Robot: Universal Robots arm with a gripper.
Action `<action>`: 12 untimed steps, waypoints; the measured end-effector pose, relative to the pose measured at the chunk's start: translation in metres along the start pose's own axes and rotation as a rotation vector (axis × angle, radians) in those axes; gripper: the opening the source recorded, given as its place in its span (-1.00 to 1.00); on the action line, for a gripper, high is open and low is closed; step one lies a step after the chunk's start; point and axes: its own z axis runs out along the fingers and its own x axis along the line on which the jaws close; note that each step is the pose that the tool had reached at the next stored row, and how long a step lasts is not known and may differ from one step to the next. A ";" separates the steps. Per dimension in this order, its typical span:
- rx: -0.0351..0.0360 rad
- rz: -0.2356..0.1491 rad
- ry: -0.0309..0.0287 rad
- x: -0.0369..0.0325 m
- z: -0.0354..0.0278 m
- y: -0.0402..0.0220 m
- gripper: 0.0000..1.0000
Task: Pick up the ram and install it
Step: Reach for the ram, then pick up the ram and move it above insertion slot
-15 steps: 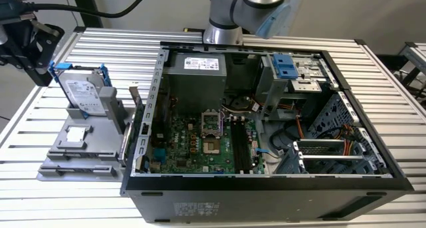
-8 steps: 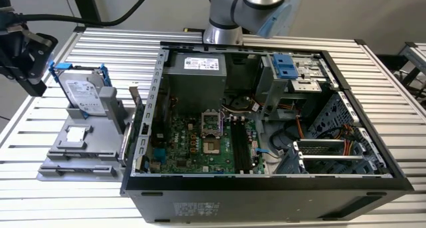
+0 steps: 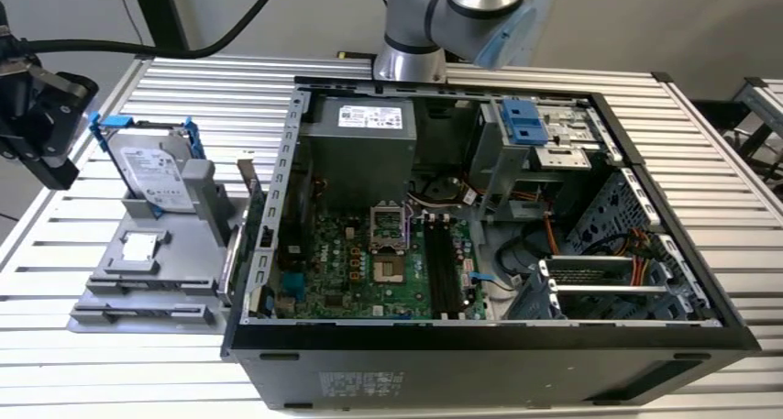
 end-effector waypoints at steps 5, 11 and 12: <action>0.0000 0.000 0.0002 0.0000 0.0000 -0.0001 -1.00; 0.0000 0.000 0.0001 0.0000 0.0001 -0.0001 -1.00; 0.0000 0.000 0.0001 0.0000 0.0001 -0.0001 -1.00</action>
